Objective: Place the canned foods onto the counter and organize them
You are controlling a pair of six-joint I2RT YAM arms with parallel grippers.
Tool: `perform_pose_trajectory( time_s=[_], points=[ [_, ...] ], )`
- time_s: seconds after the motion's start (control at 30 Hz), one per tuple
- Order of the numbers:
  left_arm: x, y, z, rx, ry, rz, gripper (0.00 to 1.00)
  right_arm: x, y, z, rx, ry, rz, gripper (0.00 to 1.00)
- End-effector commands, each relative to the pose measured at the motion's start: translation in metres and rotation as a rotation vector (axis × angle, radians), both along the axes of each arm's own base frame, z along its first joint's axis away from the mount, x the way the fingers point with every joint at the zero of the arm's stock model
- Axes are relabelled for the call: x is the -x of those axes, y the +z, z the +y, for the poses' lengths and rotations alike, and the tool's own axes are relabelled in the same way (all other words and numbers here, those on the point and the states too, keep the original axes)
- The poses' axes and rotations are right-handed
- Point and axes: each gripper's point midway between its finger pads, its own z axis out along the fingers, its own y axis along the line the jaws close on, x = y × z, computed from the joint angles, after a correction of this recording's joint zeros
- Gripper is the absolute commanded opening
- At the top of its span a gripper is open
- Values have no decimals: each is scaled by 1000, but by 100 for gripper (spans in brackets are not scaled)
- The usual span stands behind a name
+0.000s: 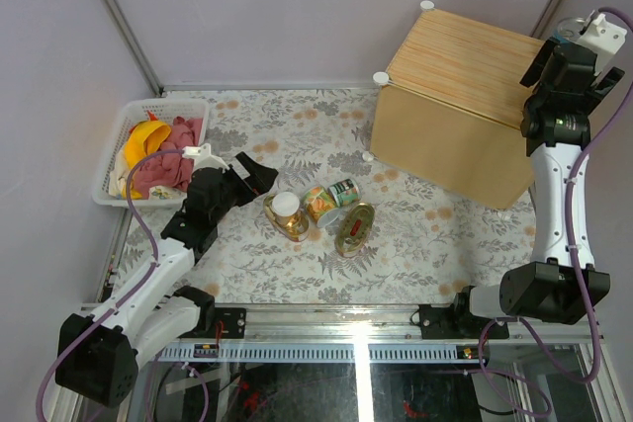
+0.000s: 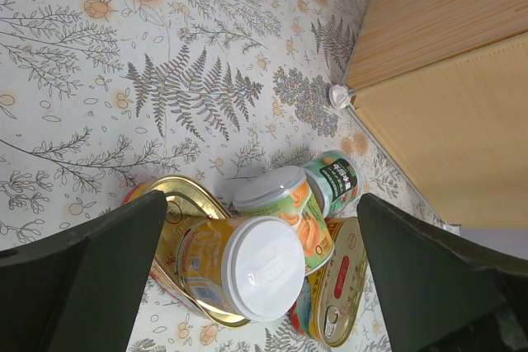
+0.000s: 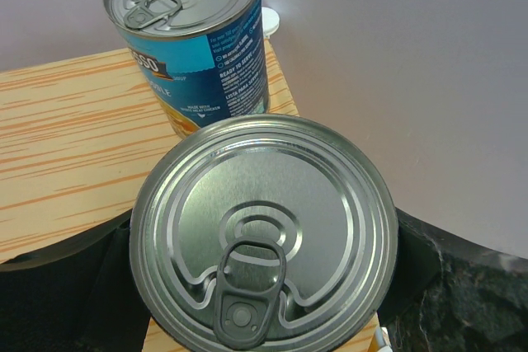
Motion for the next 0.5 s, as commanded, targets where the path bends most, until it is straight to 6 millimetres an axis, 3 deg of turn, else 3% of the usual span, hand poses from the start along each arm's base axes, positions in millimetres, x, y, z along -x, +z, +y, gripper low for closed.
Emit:
perform_pose_trajectory(
  time_s=[0.0, 0.13, 0.47],
  points=[
    [-4, 14, -3, 19, -10, -46, 100, -10, 35, 2, -1, 21, -166, 8],
    [-4, 11, -3, 24, -9, -44, 100, -13, 28, 3, -9, 30, -158, 14],
    [-3, 10, -3, 32, -7, -45, 100, -23, 22, 1, -6, 33, -155, 15]
  ],
)
